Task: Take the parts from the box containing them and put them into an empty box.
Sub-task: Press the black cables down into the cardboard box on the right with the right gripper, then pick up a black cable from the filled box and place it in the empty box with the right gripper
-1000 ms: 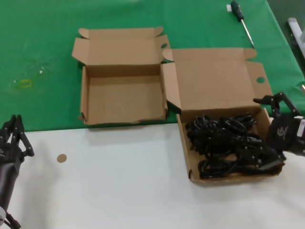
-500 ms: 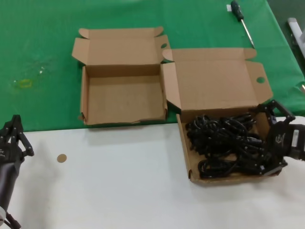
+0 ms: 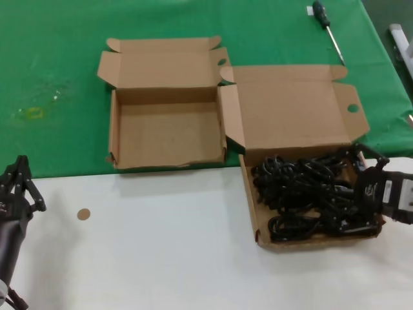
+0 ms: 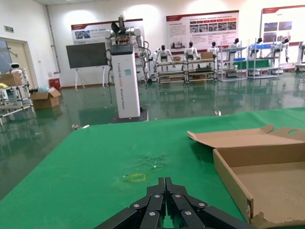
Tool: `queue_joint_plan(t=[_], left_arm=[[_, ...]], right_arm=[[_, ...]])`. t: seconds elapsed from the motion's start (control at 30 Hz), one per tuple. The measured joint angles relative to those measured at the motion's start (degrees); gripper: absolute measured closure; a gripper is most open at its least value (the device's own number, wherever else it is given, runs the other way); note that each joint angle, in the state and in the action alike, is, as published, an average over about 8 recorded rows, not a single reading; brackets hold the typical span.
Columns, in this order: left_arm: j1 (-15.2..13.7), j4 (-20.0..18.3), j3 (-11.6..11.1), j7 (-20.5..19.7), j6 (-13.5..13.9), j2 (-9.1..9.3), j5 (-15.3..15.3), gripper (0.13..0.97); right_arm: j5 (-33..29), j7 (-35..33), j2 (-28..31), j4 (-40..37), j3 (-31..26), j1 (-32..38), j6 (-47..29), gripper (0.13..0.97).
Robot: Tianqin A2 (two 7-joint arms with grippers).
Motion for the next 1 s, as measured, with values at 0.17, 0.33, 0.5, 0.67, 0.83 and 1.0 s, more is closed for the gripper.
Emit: queue_joint_plan(t=[0.17, 0.33, 0.5, 0.67, 0.83, 1.0], left_arm=[[0.0, 0.0, 0.0, 0.0, 0.0, 0.00, 0.0, 0.945], [0.0, 0.0, 0.0, 0.0, 0.0, 0.00, 0.0, 0.945], [0.0, 0.0, 0.0, 0.0, 0.0, 0.00, 0.0, 0.945], [0.0, 0.0, 0.0, 0.0, 0.0, 0.00, 0.0, 0.945], [0.0, 0.0, 0.0, 0.0, 0.0, 0.00, 0.0, 0.945], [0.0, 0.0, 0.0, 0.0, 0.0, 0.00, 0.0, 0.945]], right_arm=[[-0.8, 0.3, -0.5, 0.0, -0.2, 0.1, 0.4, 0.301], [-1.5, 0.7, -0.8, -0.3, -0.5, 0.5, 0.6, 0.415], [-2.2, 0.8, -0.9, -0.6, -0.8, 1.0, 0.4, 0.516], [-2.7, 0.3, -0.8, -1.3, -1.0, 1.6, -0.1, 0.654], [-2.8, -0.5, -0.9, -2.1, -1.1, 2.2, -0.6, 0.682], [-2.6, -0.6, -0.6, -2.2, -0.9, 2.5, -1.3, 0.780]])
